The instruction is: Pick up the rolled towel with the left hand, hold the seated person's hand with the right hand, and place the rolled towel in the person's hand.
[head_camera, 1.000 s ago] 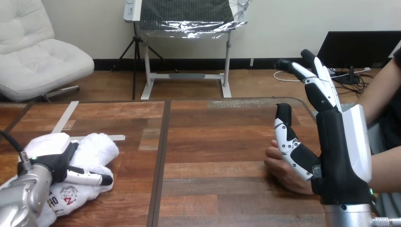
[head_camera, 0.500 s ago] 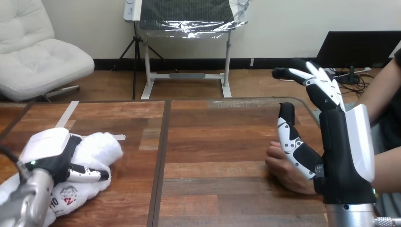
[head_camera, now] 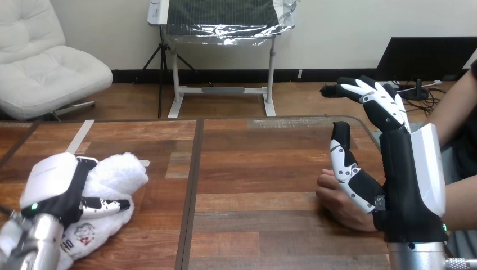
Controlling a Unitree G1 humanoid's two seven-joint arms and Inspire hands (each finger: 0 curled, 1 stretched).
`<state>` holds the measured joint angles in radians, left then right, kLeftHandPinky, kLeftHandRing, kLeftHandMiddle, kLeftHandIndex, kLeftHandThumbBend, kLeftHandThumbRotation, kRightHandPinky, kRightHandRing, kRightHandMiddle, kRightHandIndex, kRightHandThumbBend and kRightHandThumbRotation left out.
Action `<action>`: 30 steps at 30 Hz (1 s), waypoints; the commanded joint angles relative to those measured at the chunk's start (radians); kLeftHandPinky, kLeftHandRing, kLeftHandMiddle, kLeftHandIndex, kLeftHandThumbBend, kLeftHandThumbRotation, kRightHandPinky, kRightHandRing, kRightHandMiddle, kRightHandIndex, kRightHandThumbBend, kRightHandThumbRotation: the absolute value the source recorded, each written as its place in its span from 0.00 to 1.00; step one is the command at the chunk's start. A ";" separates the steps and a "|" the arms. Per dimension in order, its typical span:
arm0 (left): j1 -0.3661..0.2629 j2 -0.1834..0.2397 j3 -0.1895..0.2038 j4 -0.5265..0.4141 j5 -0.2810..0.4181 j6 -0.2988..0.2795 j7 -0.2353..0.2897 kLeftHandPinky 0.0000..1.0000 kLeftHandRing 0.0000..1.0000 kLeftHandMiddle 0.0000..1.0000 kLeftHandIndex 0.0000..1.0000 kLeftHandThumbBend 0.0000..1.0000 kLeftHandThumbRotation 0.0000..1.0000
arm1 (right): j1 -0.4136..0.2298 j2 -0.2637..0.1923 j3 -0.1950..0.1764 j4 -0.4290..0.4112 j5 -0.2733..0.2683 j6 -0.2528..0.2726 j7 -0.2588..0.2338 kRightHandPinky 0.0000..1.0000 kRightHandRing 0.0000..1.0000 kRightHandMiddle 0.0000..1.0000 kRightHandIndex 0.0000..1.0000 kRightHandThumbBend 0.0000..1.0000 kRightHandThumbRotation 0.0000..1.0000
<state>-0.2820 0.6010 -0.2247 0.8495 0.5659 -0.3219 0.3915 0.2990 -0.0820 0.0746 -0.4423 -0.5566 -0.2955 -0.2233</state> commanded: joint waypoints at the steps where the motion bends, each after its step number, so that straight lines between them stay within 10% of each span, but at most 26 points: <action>1: -0.024 -0.048 0.043 0.053 -0.061 -0.136 0.078 0.36 0.41 0.47 0.52 0.61 0.12 | -0.065 0.005 -0.007 -0.034 0.011 -0.018 -0.009 1.00 0.91 0.80 0.71 0.00 0.00; 13: -0.032 -0.106 0.099 0.159 -0.166 -0.392 0.144 0.35 0.41 0.48 0.53 0.63 0.17 | -0.065 0.005 -0.008 -0.036 0.009 -0.012 -0.007 1.00 0.91 0.77 0.71 0.00 0.00; 30: -0.054 -0.190 0.181 0.241 -0.327 -0.583 0.033 0.37 0.42 0.49 0.54 0.73 0.25 | -0.070 0.007 -0.011 -0.030 0.013 -0.014 -0.010 1.00 0.91 0.76 0.71 0.00 0.00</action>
<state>-0.2638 0.4362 -0.0891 1.0778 0.2965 -0.8533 0.4594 0.2980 -0.0804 0.0729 -0.4423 -0.5517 -0.2955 -0.2233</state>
